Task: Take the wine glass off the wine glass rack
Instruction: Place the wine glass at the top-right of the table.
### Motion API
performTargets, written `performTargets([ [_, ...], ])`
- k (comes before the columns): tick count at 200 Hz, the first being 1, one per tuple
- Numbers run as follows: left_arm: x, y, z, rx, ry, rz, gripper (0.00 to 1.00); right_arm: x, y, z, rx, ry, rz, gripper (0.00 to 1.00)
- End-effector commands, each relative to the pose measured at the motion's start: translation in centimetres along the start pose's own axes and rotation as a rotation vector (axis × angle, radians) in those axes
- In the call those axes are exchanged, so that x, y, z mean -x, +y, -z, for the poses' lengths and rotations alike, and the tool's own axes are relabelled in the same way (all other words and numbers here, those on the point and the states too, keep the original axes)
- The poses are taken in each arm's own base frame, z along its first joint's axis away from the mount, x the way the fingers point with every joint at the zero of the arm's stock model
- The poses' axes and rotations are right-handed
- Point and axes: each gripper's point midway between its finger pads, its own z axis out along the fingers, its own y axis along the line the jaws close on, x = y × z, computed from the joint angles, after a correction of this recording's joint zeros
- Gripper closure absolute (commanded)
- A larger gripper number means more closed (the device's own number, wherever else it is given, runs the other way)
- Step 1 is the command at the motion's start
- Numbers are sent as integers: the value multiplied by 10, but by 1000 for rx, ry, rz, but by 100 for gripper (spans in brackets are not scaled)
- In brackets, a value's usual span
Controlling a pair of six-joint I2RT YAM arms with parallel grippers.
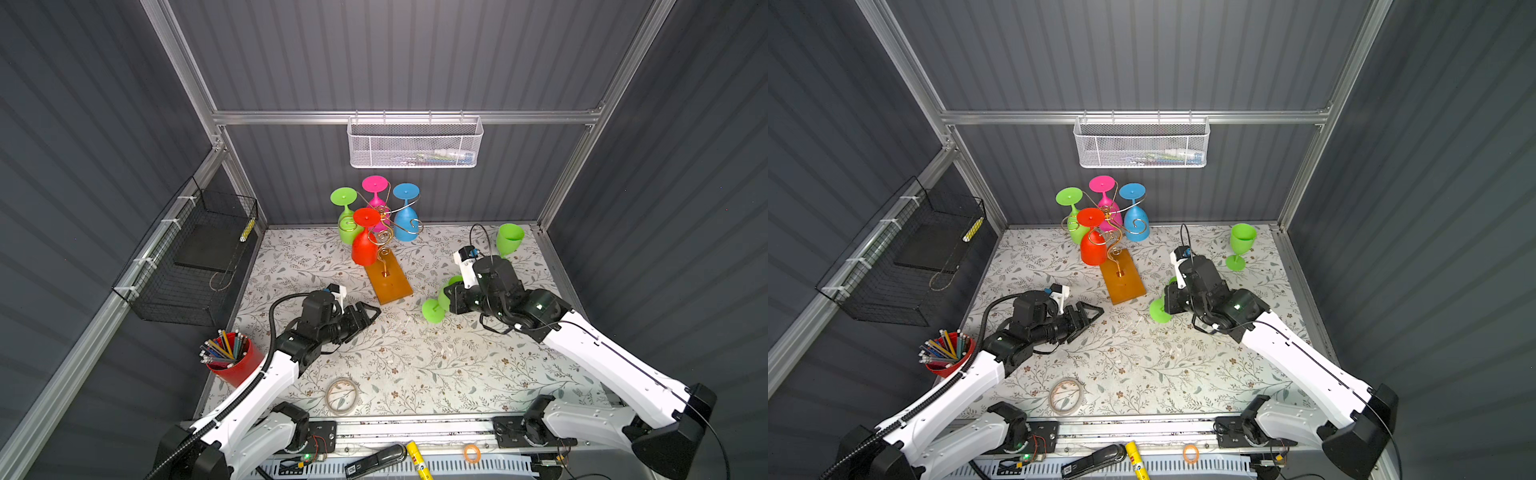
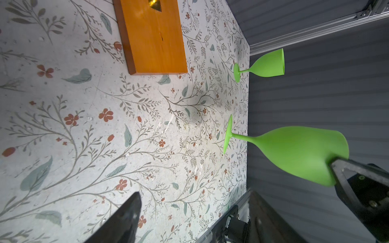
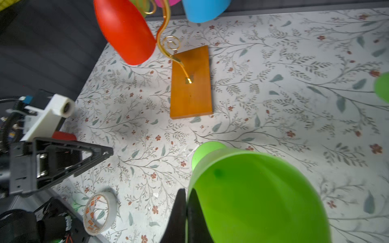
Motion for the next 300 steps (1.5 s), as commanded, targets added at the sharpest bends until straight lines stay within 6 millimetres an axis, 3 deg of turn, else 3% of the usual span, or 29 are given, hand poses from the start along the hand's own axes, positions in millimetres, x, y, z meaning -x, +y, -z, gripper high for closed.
performTargets([
  [1,6,-10,9,1,-24,-56,17,11,-33,-3,-106,6,-2,100],
  [35,8,-10,15,32,-29,-94,13,43,-70,-20,-197,-1,-1,100],
  [89,21,-7,20,112,-69,-158,6,83,-125,-63,-289,24,6,100],
  [138,32,-9,12,143,-73,-196,2,113,-160,-104,-321,43,38,100],
  [217,49,-17,-2,162,-70,-225,1,137,-187,-162,-303,54,100,100],
  [300,58,-22,-18,158,-55,-210,1,148,-196,-188,-281,74,138,100],
])
